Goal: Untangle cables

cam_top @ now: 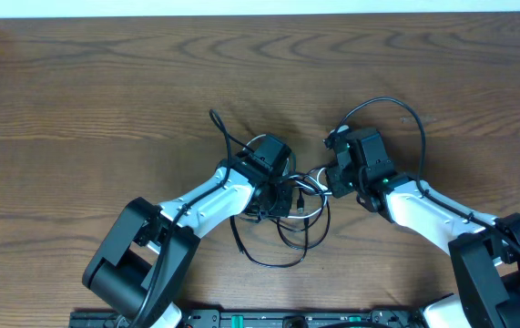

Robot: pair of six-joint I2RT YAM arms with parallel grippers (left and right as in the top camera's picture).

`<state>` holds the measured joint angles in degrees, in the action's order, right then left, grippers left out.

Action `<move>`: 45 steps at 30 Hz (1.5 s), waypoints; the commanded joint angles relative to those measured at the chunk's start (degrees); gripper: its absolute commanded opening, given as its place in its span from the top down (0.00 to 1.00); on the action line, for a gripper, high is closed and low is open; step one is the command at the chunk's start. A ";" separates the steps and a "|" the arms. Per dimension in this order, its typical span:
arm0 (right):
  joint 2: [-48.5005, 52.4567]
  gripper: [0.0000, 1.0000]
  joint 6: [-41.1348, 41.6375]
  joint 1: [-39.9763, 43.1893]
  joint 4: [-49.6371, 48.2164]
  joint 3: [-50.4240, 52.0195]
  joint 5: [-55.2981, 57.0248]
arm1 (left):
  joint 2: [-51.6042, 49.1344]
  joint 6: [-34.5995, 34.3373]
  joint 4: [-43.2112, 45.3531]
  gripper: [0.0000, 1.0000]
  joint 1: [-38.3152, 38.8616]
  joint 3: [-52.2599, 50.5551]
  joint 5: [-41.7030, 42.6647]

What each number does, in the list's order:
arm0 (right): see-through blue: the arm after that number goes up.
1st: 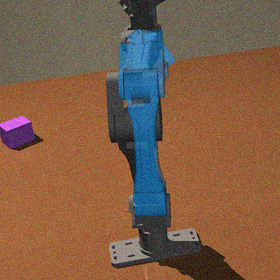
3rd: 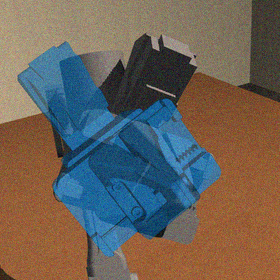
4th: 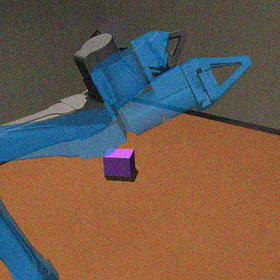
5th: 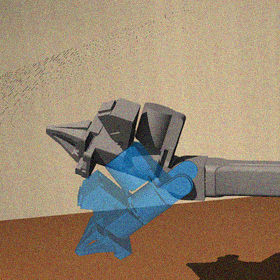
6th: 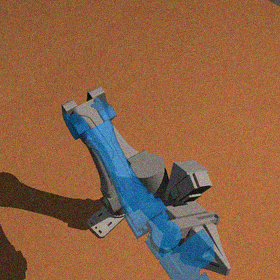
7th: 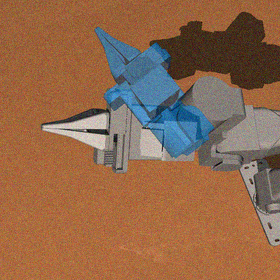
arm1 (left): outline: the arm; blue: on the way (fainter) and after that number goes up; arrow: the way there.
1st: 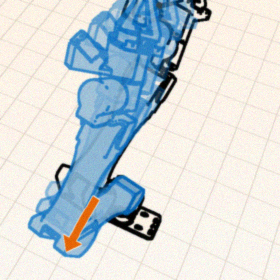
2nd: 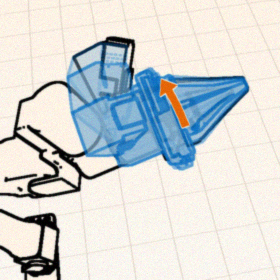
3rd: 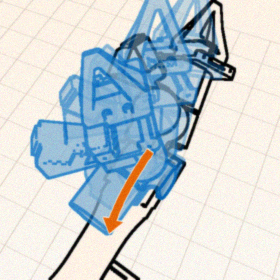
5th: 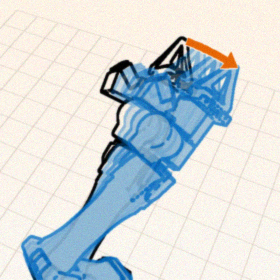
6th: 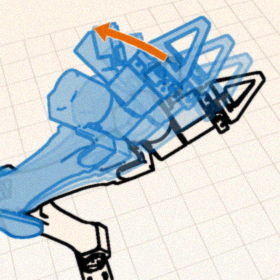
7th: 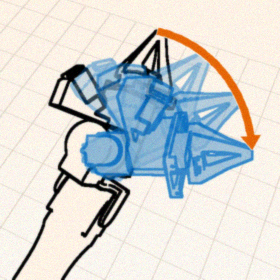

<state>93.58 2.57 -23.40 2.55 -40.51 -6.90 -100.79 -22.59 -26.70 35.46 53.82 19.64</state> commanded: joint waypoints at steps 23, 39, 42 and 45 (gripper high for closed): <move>-5.38 0.99 3.19 0.02 0.07 0.11 -3.17 | -0.70 -1.18 3.91 0.68 1.79 -0.79 5.31; -16.76 0.99 5.29 0.20 1.46 0.11 -2.62 | -2.23 -2.12 3.63 0.76 2.93 -3.04 -2.38; -19.61 0.99 7.23 0.50 1.33 0.11 -2.08 | -2.23 -2.12 3.65 0.76 2.93 -3.04 -2.38; -23.50 0.99 10.82 1.64 1.29 0.11 -2.05 | -2.23 -2.14 3.45 0.76 2.93 -3.04 -3.43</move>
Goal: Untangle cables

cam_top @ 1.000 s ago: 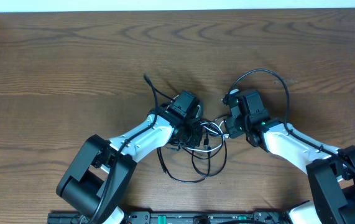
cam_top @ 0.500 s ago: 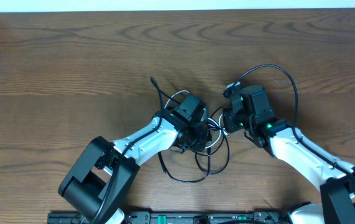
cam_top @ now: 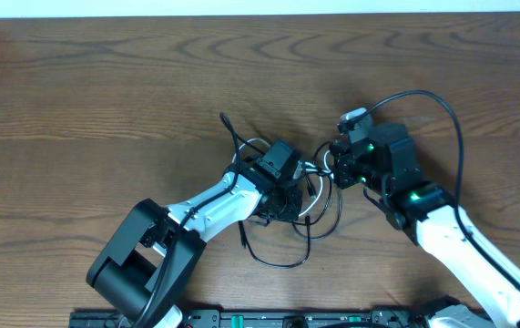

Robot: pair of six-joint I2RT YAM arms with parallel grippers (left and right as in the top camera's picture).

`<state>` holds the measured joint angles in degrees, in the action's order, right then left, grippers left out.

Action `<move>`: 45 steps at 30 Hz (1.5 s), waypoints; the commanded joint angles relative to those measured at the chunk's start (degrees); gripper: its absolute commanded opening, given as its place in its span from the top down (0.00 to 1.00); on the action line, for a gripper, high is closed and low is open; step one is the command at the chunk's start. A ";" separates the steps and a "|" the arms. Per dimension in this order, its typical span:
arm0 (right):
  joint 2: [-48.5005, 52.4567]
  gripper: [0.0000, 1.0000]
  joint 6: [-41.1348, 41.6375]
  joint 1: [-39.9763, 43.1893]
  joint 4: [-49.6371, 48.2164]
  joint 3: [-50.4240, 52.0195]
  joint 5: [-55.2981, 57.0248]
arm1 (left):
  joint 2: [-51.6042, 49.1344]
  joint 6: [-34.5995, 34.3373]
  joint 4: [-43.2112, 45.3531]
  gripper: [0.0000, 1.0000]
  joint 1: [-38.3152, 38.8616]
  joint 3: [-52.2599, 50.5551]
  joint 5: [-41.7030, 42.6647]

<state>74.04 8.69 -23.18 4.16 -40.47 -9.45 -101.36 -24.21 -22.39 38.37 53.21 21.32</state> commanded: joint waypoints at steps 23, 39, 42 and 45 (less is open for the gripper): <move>-20.79 0.99 10.99 6.75 -0.11 0.07 -8.15 | 11.85 4.20 -16.72 0.73 -6.45 2.73 -4.87; -20.79 0.99 10.99 6.75 -5.79 0.07 -34.01 | 35.87 20.96 -14.62 0.36 -8.41 2.84 5.29; -20.79 0.99 10.99 6.75 -6.12 0.07 -38.32 | 34.34 24.76 -14.19 0.35 -8.41 2.84 7.69; -20.79 0.99 10.99 6.75 -6.10 0.07 -40.96 | 32.46 28.61 -13.20 0.35 -8.41 2.84 12.46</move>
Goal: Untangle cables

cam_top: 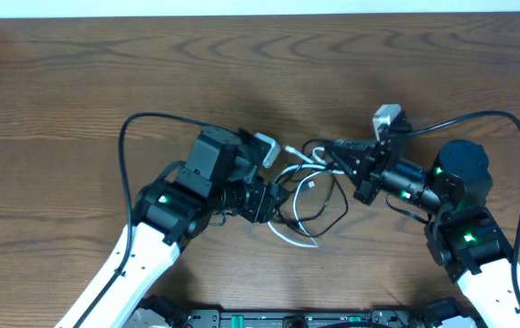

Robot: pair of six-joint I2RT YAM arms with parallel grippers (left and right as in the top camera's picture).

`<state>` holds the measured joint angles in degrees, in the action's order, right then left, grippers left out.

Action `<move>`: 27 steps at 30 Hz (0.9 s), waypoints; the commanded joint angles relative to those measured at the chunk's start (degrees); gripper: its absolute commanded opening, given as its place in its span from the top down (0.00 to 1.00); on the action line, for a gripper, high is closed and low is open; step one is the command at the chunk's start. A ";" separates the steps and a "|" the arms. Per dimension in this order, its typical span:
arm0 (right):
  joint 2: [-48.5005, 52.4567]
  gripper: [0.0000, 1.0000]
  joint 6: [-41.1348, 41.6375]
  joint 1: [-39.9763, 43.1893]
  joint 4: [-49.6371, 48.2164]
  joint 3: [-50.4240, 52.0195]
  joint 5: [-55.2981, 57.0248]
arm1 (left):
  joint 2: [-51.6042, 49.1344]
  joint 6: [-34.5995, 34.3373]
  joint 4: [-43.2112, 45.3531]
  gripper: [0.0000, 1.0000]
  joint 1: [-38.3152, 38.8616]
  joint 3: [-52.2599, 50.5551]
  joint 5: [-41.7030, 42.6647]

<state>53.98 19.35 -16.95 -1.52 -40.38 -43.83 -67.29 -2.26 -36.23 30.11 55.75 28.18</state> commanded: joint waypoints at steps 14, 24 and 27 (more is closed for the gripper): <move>0.37 0.99 0.33 0.57 -0.39 -0.02 -7.69 | -7.41 6.75 1.86 0.93 -0.15 0.28 8.09; 0.79 0.99 0.28 7.43 4.63 -0.02 -0.37 | -7.41 8.31 -4.37 0.93 -0.15 0.26 8.00; 0.79 0.99 0.31 9.14 8.68 -0.02 6.47 | -7.41 8.57 -5.62 0.93 -0.15 0.26 8.02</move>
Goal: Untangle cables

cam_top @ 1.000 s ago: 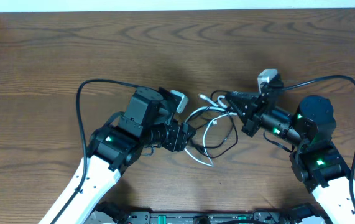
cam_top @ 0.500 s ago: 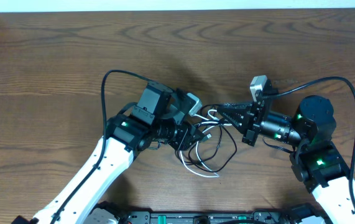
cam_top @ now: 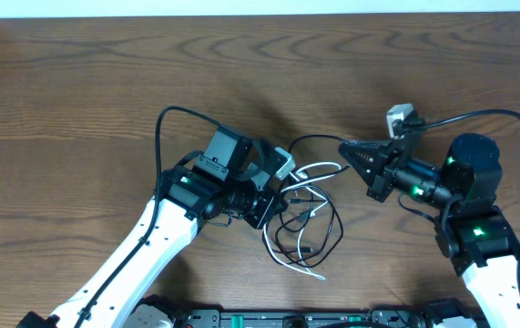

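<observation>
A tangle of thin black and white cables (cam_top: 307, 221) hangs in loops between my two grippers, at the middle of the overhead view. My left gripper (cam_top: 273, 199) points right and appears shut on the tangle's left side. A white cable end (cam_top: 319, 170) runs right from it. My right gripper (cam_top: 347, 151) points left with its fingers closed to a tip, apparently on a black cable (cam_top: 312, 138) that arcs over to the left arm. Both contact points are partly hidden by the fingers.
The brown wooden table (cam_top: 77, 82) spreads on all sides. Each arm's own black lead arcs beside it, left lead (cam_top: 162, 123) and right lead (cam_top: 505, 116). A white strip (cam_top: 260, 7) runs along the far edge.
Both grippers have shifted a little to the right. The loops now hang lower and wider below the grippers, and the black cable arcs higher between them.
Both grippers were first low on the table, pressed into a compact tangle. Then the right one stood slightly farther right and back. Later both arms were raised and apart with the cables strung between them, and now the loops hang looser.
</observation>
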Robot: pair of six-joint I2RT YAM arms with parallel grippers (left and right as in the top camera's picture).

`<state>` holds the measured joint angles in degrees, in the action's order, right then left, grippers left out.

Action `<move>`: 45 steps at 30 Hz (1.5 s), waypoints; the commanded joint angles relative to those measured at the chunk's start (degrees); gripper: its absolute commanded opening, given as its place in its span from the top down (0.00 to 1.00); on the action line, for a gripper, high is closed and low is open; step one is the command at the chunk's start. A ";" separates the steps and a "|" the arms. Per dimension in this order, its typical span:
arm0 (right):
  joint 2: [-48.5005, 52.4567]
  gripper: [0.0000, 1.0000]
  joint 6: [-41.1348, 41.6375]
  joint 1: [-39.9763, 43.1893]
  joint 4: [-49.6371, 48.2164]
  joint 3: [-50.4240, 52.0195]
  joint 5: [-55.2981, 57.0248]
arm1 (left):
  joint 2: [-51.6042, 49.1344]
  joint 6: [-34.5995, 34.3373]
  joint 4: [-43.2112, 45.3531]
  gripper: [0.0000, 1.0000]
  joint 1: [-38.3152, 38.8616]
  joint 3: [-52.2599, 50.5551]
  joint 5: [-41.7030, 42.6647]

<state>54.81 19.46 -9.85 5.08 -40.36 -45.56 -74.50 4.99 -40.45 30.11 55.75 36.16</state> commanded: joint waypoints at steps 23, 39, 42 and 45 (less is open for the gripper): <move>-0.04 0.88 8.81 2.67 21.57 -0.02 33.55 | -0.20 -12.79 2.38 0.92 -0.20 -0.02 -21.11; 7.08 0.21 8.20 2.58 21.84 -0.02 27.50 | 0.42 -2.58 5.40 0.92 -0.20 0.59 -9.57; 10.75 0.17 5.03 2.58 20.04 -0.02 23.15 | 2.29 -0.66 5.53 0.92 -0.20 2.19 -5.62; 14.16 0.15 2.16 2.58 17.33 -0.02 17.09 | 5.35 -0.07 7.80 0.92 -0.20 2.69 -3.76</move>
<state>66.32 25.78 -7.62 23.92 -40.23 -21.19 -73.30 1.67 -34.63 30.09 55.77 27.05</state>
